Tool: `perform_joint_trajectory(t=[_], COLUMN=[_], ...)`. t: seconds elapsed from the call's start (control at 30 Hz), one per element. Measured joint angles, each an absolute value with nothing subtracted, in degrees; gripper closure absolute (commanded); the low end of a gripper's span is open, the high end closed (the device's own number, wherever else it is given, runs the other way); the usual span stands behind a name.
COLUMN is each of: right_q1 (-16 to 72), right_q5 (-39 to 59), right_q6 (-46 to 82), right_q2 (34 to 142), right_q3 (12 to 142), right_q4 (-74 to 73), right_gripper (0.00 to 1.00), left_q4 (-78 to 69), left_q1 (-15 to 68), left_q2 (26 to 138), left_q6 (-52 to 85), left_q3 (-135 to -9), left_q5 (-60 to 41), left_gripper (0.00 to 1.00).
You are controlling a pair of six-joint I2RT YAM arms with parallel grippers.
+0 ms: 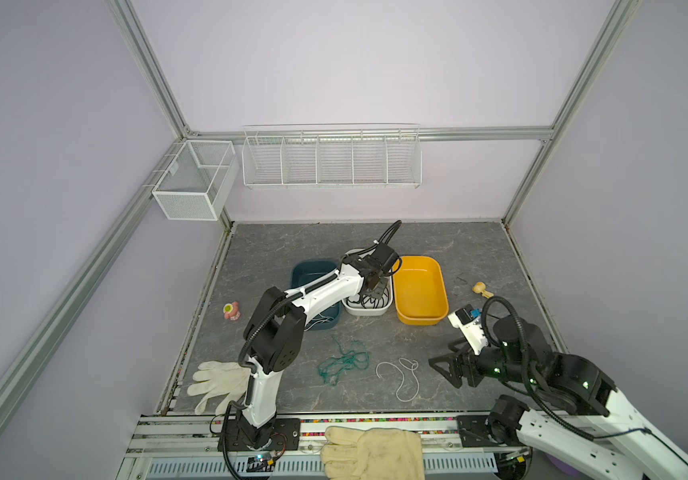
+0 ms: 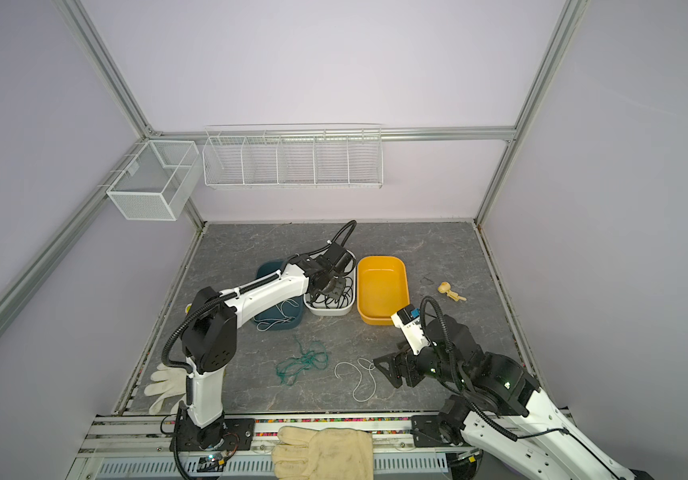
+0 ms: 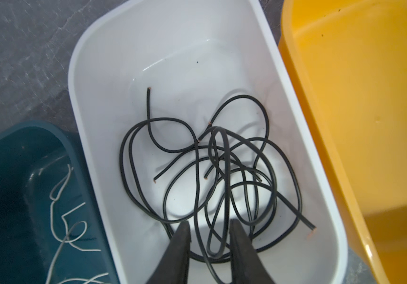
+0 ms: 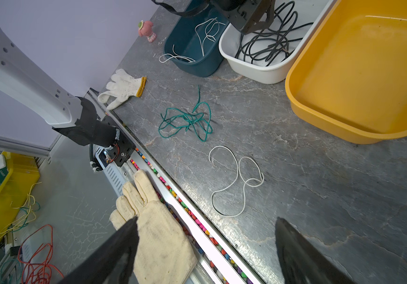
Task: Untangle the cables
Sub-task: 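Withdraw the left gripper from the white tub back toward the table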
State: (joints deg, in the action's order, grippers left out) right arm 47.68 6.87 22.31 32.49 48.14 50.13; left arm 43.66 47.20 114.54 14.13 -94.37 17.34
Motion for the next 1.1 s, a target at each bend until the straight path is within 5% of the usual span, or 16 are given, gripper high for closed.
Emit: perform_joint_trajectory(t=[0.63, 0.97, 1.1], right_q1=[48.12, 48.27, 48.27], right_q5=[2.68, -5.58, -8.84], right_q6=[21.34, 19.99, 20.95], right_q2=[32.05, 33.34, 39.09], right_q3=[48.21, 50.15, 52.88], right_q4=[51.27, 53.74, 55.86], right_gripper=[0.12, 0.12, 0.12], left_q4=[51.37, 50.43, 46.61], left_q1=[46.39, 46.39, 46.39], left_q2=[101.62, 83.83, 76.12], left_q6=[8.29, 6.83, 5.96], left_q3=[-97.06, -80.29, -69.87], left_q5=[20.99, 20.49, 20.88], left_gripper=[0.33, 0.22, 0.05])
